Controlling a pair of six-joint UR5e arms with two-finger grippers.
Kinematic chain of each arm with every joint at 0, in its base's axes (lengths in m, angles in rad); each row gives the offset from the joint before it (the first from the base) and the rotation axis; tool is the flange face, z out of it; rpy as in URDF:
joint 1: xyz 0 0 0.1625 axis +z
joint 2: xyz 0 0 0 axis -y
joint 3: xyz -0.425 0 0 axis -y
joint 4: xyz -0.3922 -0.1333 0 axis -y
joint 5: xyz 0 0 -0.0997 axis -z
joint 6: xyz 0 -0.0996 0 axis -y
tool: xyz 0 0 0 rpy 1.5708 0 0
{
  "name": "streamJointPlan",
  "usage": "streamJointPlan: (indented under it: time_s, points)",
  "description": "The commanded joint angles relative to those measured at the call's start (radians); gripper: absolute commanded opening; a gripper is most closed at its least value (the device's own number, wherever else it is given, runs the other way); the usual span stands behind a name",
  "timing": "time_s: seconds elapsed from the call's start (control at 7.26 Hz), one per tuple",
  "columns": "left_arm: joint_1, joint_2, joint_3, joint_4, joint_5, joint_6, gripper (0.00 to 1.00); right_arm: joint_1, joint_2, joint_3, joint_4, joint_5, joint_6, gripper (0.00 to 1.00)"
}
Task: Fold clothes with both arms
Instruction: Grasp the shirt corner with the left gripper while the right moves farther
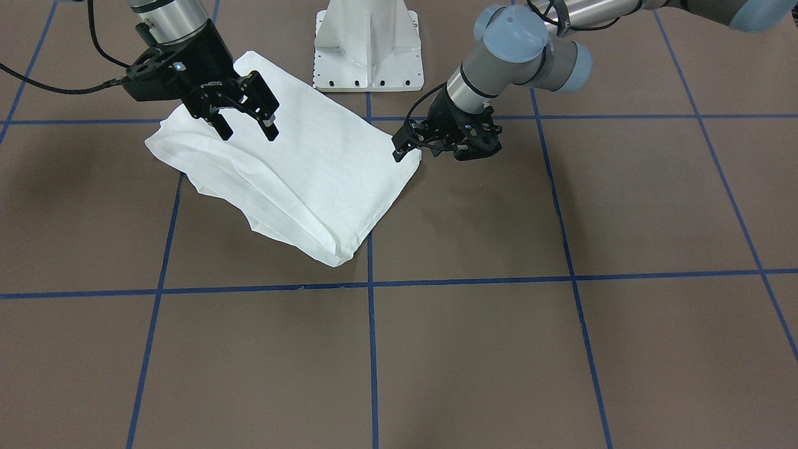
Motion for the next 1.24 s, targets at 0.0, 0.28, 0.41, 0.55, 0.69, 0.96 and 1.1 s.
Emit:
streamJointPlan:
  time_s: [0.0,0.28,0.41,0.55,0.69,0.96,1.1]
  points:
    - [0.068,0.003,0.007,0.003,0.028,-0.041,0.99,0.014,0.007,-0.008,0.001,0.002,-0.007,1.0]
    - [0.094,0.003,0.051,0.005,0.028,-0.039,0.99,0.014,0.012,-0.009,-0.001,0.012,-0.005,1.0]
    - [0.105,0.0,0.057,0.005,0.03,-0.039,0.99,0.015,0.012,-0.012,-0.001,0.015,-0.004,1.0]
    - [0.105,0.001,0.064,0.005,0.047,-0.038,0.99,0.015,0.012,-0.015,-0.001,0.016,-0.004,1.0]
    - [0.105,0.001,0.068,0.005,0.05,-0.038,0.97,0.015,0.012,-0.015,-0.001,0.016,-0.004,1.0]
    - [0.104,-0.002,0.077,0.003,0.064,-0.03,0.93,0.017,0.01,-0.015,-0.001,0.016,-0.001,1.0]
    - [0.104,-0.002,0.09,0.0,0.083,-0.026,0.87,0.017,0.01,-0.015,-0.001,0.016,-0.001,1.0]
